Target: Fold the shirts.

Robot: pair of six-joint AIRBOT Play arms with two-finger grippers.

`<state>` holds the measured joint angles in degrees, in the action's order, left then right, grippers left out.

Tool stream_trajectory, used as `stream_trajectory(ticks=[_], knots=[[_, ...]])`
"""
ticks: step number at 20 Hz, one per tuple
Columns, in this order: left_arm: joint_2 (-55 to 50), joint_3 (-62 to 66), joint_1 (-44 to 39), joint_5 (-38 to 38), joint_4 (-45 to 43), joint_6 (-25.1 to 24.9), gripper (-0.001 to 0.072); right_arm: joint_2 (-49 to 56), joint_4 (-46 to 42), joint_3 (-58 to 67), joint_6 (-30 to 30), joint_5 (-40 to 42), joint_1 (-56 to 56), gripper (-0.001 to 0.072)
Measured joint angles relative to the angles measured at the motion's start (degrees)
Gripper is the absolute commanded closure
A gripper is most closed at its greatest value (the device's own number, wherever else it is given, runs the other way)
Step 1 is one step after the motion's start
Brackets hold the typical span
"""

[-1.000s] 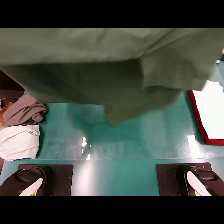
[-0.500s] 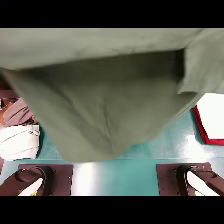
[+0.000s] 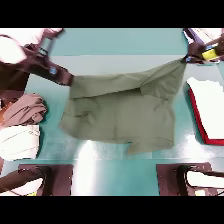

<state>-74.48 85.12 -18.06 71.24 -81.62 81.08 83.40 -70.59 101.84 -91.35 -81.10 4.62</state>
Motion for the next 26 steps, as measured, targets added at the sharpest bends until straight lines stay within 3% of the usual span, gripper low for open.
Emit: stream_trajectory(ticks=[1, 2, 3, 5, 7, 11, 15, 21, 26], knots=[[-2.51, -0.61, 0.42, -2.10, 0.02, -0.04, 0.0667, 2.19, 0.02, 0.61, 0.00, 1.38, 0.00, 0.0661], [-4.37, -1.05, 1.07, -3.63, -0.04, 0.02, 0.0424, 4.31, 0.04, 1.57, -0.02, 2.23, 0.00, 0.0380], [-5.88, -1.36, 2.10, -4.94, -0.31, 0.28, 0.0148, 6.03, 0.02, 2.78, -0.04, 2.82, 0.02, 0.0163], [-7.61, -1.51, 4.94, -6.08, -0.39, 1.18, 0.0167, 8.92, 0.20, 5.79, -0.02, 3.34, 0.42, 0.0174], [-8.46, -0.66, 8.59, -4.66, -0.72, 1.92, 0.0167, 10.51, 0.26, 8.85, -0.04, 3.26, 0.83, 0.0384], [-8.17, -0.35, 16.90, 3.26, 2.71, 2.38, 0.0166, 10.03, 0.42, 11.72, 0.33, 1.90, 1.53, 0.0387], [-2.62, -10.23, 22.14, 7.39, 8.87, 0.61, 0.0166, 6.93, 0.48, 9.46, 1.81, 1.16, 1.70, 0.0387], [10.67, -34.93, 24.06, 3.28, 14.60, -1.38, 0.0166, 1.88, 0.48, 1.20, 2.97, 1.16, 1.77, 0.0387], [14.71, -48.26, 24.33, -2.03, 17.25, -1.66, 0.0167, -2.45, 0.55, -5.97, 3.28, 2.29, 1.77, 0.0387]])
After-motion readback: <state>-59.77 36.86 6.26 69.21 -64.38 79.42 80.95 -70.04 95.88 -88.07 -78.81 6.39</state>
